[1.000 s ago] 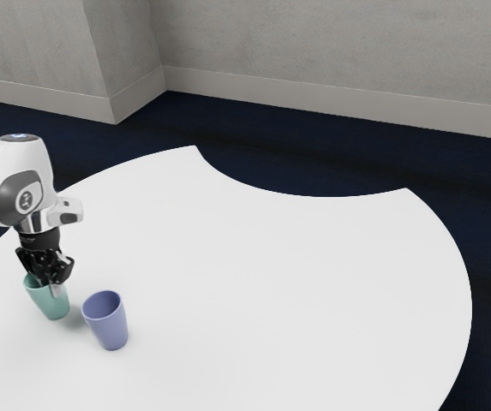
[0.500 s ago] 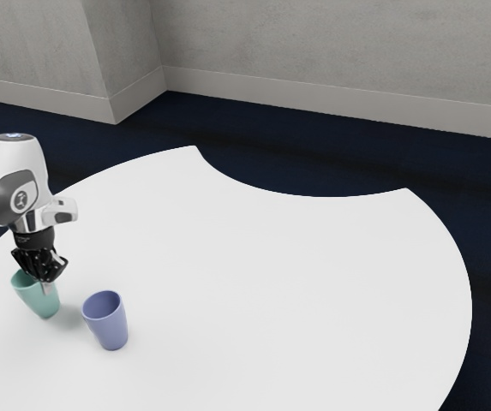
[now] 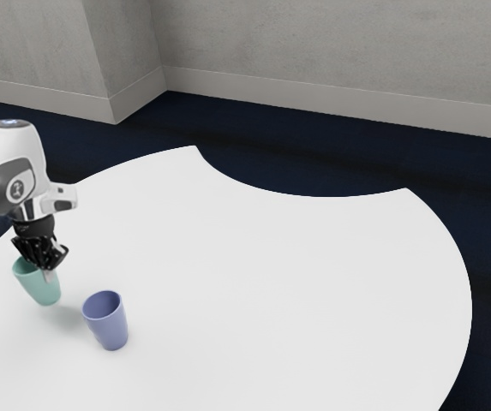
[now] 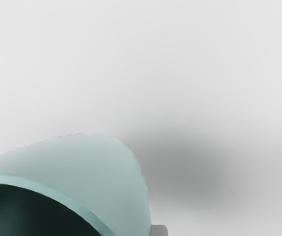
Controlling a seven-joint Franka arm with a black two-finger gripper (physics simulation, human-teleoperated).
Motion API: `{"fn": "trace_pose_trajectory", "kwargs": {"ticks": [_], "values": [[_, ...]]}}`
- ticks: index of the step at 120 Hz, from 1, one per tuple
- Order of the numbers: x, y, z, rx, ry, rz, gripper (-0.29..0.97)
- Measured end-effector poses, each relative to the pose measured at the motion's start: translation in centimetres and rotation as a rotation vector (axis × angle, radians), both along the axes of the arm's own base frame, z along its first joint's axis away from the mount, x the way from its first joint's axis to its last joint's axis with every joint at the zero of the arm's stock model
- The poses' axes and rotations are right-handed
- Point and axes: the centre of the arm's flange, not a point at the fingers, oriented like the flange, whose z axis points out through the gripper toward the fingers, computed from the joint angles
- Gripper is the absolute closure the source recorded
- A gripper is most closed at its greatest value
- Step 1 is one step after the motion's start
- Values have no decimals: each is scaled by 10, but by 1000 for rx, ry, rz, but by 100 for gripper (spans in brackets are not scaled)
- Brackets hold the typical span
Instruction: Place the left cup onto the right cup
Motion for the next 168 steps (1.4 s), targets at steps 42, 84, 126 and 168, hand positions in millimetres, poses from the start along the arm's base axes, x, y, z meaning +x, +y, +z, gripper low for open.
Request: {"fn": "trace_pose_trajectory", "kwargs": {"ticks": [42, 84, 126, 168], "values": [[0, -11, 21, 1, -15, -15, 79], [10, -36, 39, 3, -24, -67, 79], [13, -66, 66, 0, -47, -123, 79], [8, -89, 85, -3, -44, -166, 79]]}}
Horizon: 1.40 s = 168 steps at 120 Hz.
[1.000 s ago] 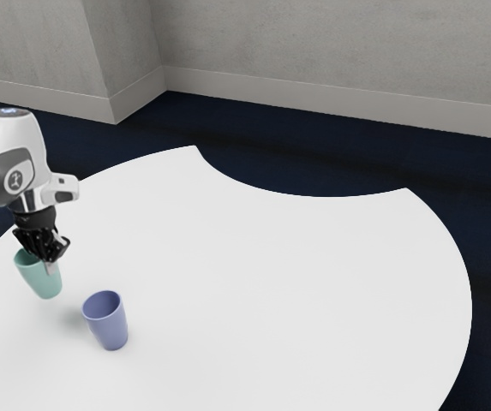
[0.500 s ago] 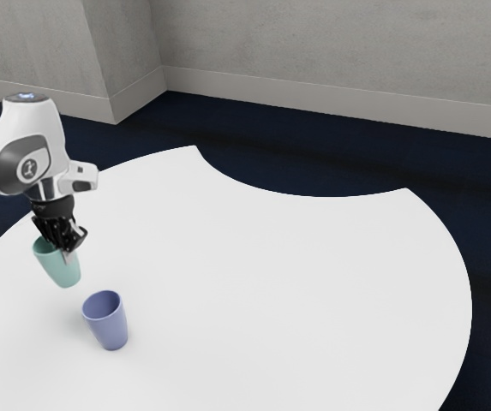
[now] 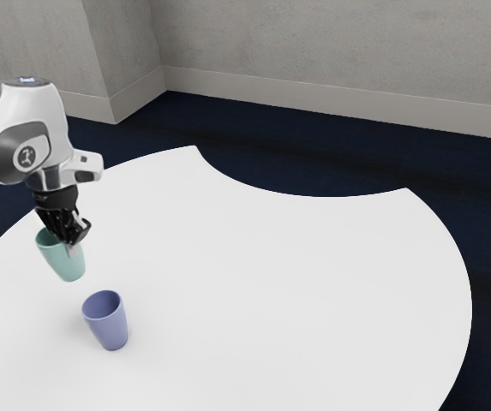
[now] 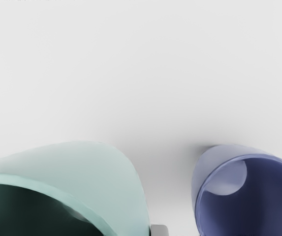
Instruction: Place the left cup onto the right cup
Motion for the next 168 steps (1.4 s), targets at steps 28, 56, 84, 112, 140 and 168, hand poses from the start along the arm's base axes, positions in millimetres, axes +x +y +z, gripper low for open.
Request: {"fn": "trace_pose_trajectory", "kwargs": {"ticks": [28, 56, 84, 112, 140, 168], "values": [[-1, -20, 2, 4, 20, -38, 79], [0, -41, 4, 0, 28, -72, 79], [-2, -55, 6, -5, 32, -92, 79], [-3, -71, 6, -10, 44, -117, 79], [-6, -85, 10, -9, 40, -140, 79], [-8, -97, 6, -10, 53, -159, 79]]}}
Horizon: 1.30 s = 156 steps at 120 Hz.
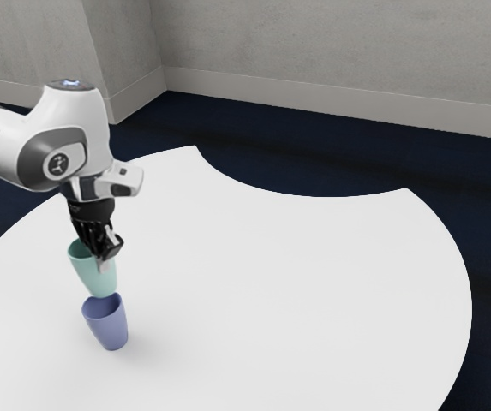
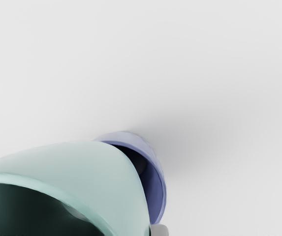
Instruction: Place the left cup onto the right cup
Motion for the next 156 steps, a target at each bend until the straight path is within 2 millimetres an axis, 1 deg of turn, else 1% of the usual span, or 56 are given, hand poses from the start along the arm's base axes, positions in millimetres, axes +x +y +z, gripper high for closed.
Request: {"fn": "trace_pose_trajectory", "kwargs": {"ticks": [11, 44, 68, 104, 156], "values": [[1, -3, -3, -2, 7, -4, 79], [4, -6, -13, -5, 24, -6, 79], [3, -13, -13, -1, 20, -20, 79], [-5, -20, -13, -6, 19, -26, 79], [-5, -20, -14, -16, 18, -18, 79]]}}
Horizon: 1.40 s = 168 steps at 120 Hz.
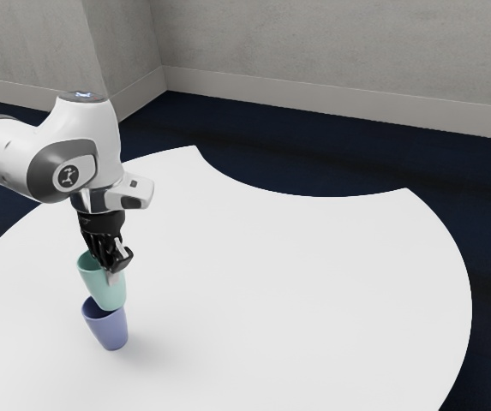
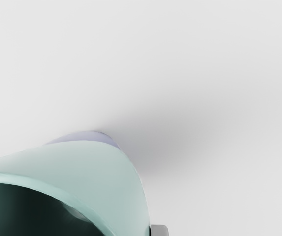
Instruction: Place the left cup onto the right cup
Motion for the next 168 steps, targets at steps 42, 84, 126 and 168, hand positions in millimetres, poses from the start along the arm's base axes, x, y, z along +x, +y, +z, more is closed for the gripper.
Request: {"fn": "trace_pose_trajectory", "kwargs": {"ticks": [42, 84, 126, 168], "values": [[-4, 2, 1, 1, -3, 3, 79], [-6, 11, -1, -2, 1, 19, 79], [-6, 18, -2, -5, 4, 31, 79], [-4, 21, -6, -6, 8, 33, 79]]}}
